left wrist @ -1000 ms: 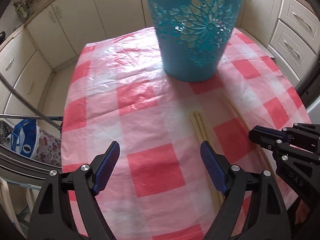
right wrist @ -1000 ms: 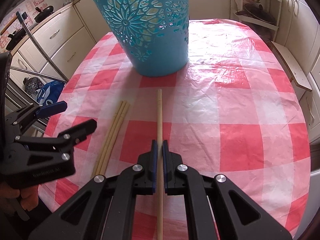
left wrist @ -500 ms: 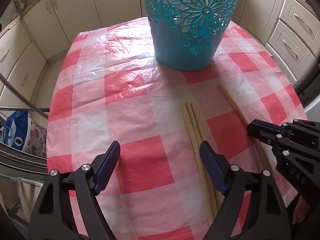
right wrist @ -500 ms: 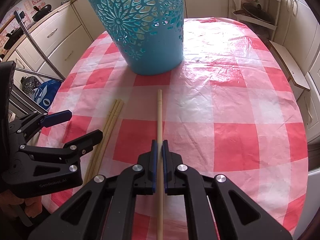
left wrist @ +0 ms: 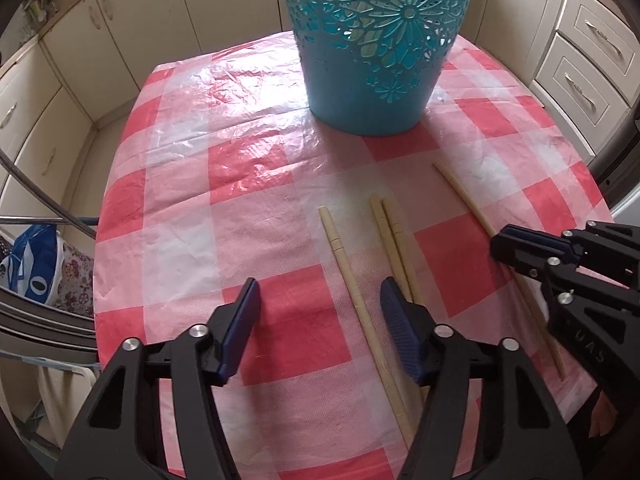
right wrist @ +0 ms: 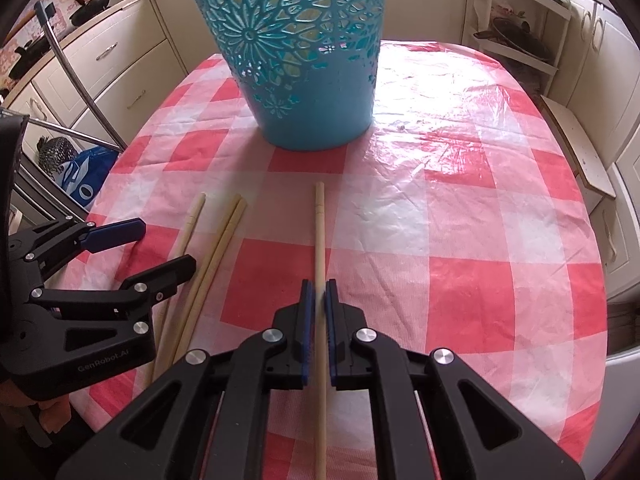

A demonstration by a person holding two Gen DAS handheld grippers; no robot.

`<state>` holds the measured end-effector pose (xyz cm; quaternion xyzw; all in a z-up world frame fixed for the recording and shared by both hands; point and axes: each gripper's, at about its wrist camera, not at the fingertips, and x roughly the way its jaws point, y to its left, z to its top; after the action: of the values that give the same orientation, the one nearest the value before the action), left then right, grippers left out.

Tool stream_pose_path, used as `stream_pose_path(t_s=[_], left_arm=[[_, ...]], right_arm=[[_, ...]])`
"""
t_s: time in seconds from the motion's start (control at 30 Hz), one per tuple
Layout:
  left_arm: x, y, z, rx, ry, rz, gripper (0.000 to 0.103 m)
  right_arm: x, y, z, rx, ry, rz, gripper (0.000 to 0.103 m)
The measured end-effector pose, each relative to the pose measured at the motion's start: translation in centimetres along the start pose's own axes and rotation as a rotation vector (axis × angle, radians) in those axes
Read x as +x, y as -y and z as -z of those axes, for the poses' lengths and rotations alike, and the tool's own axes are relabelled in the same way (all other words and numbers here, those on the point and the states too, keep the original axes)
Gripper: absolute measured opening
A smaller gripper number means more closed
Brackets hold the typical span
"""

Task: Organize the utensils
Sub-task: 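Grasp a stick with the left tool and lift it over the basket while the right tool holds its stick, then drop the stick into the teal basket with the left tool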

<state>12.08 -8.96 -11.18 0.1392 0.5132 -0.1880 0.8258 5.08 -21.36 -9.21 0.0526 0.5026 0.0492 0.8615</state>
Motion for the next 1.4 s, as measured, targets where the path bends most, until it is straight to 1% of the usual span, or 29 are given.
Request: stream_pose_path(t_s=[0.03, 0.1, 0.13, 0.17, 0.2, 0.23, 0.27, 0.33, 0.4, 0.43, 0.47, 0.5, 0.53, 0.63, 0.73, 0.77, 0.83, 0.87, 0.9, 0.93, 1.0, 1.03, 1.07, 1.2, 1.3, 1.4], left_arm=[[0.0, 0.2, -0.1, 0.012, 0.005, 0.008, 0.043], [-0.2, 1.2, -0.1, 0.064, 0.008, 0.039, 0.008], [-0.3, 1.6, -0.1, 0.082, 0.001, 0.052, 0.006], [-0.4, 1.6, -0.2, 0.089, -0.008, 0.072, 0.005], [-0.7, 1.1, -0.6, 0.064, -0.015, 0.121, 0.005], [-1.7, 0.2, -1.1, 0.027, 0.009, 0.144, 0.005], [-2.9, -0.6, -1.7, 0.008, 0.053, 0.143, 0.005], [-6.3, -2.4, -3.1, -0.041, 0.163, 0.164, 0.005], [-10.3, -4.2, -5.0, -0.087, 0.322, 0.173, 0.005], [-12.5, -4.8, -6.2, -0.108, 0.415, 0.193, 0.005], [-13.5, -5.0, -7.1, -0.117, 0.455, 0.194, 0.005], [-14.6, -5.1, -8.3, -0.125, 0.489, 0.185, 0.005], [-15.4, -5.1, -9.3, -0.131, 0.509, 0.192, 0.005], [-16.4, -4.9, -10.3, -0.133, 0.529, 0.218, 0.005], [-16.9, -4.5, -11.1, -0.121, 0.551, 0.215, 0.004], [-17.3, -4.5, -11.6, -0.119, 0.583, 0.219, 0.004], [-18.5, -4.0, -12.4, -0.12, 0.681, 0.208, 0.005], [-19.3, -3.7, -13.2, -0.134, 0.772, 0.177, 0.005], [-19.7, -3.4, -13.5, -0.15, 0.821, 0.156, 0.005], [-19.9, -3.2, -14.3, -0.184, 0.892, 0.122, 0.005], [-19.1, -2.9, -15.6, -0.228, 0.946, 0.081, 0.005], [-18.3, -2.8, -16.3, -0.251, 0.965, 0.056, 0.005], [-17.6, -2.7, -16.8, -0.263, 0.967, 0.044, 0.005], [-13.0, -2.4, -18.3, -0.283, 0.9, 0.002, 0.005], [-10.2, -2.2, -17.6, -0.276, 0.854, -0.022, 0.005], [-8.7, -2.1, -16.8, -0.253, 0.811, -0.019, 0.005]], right_arm=[[0.1, -0.3, -0.1, -0.014, 0.003, 0.007, 0.011], [0.2, -0.8, -0.2, -0.045, 0.004, 0.029, 0.011], [0.3, -0.9, -0.2, -0.056, 0.001, 0.032, 0.006], [0.3, -0.7, -0.2, -0.045, -0.005, 0.017, 0.006], [0.2, -0.3, -0.3, -0.021, -0.009, -0.008, 0.006], [0.2, 0.2, -0.3, 0.011, -0.012, -0.039, 0.006], [0.1, 1.0, -0.3, 0.06, -0.009, -0.083, 0.006], [-0.3, 2.1, -0.5, 0.129, 0.005, -0.138, 0.006], [-0.5, 3.5, -0.7, 0.216, 0.023, -0.2, 0.006], [-0.5, 3.9, -0.7, 0.247, 0.027, -0.227, 0.006], [-0.5, 4.4, -0.7, 0.279, 0.03, -0.255, 0.006], [-0.4, 4.6, -0.7, 0.289, 0.031, -0.26, 0.006], [-0.4, 4.8, -0.7, 0.295, 0.033, -0.265, 0.006], [-0.4, 5.3, -0.5, 0.302, 0.036, -0.264, 0.006], [-0.7, 5.5, -0.6, 0.305, 0.046, -0.272, 0.006], [-0.7, 5.3, -0.6, 0.3, 0.046, -0.278, 0.006], [-1.0, 4.6, -0.5, 0.292, 0.046, -0.29, 0.006], [-1.2, 4.4, -0.6, 0.287, 0.049, -0.291, 0.006], [-1.3, 4.5, -0.5, 0.286, 0.053, -0.289, 0.006], [-1.4, 4.5, -0.6, 0.29, 0.058, -0.288, 0.006], [-1.4, 4.8, -0.6, 0.303, 0.067, -0.29, 0.006], [-1.5, 5.0, -0.6, 0.308, 0.07, -0.288, 0.006], [-1.5, 5.2, -0.6, 0.312, 0.073, -0.288, 0.006], [-1.6, 5.3, -0.8, 0.315, 0.079, -0.287, 0.006], [-1.7, 5.2, -0.9, 0.314, 0.084, -0.284, 0.006], [-1.8, 5.3, -1.0, 0.314, 0.089, -0.281, 0.006]])
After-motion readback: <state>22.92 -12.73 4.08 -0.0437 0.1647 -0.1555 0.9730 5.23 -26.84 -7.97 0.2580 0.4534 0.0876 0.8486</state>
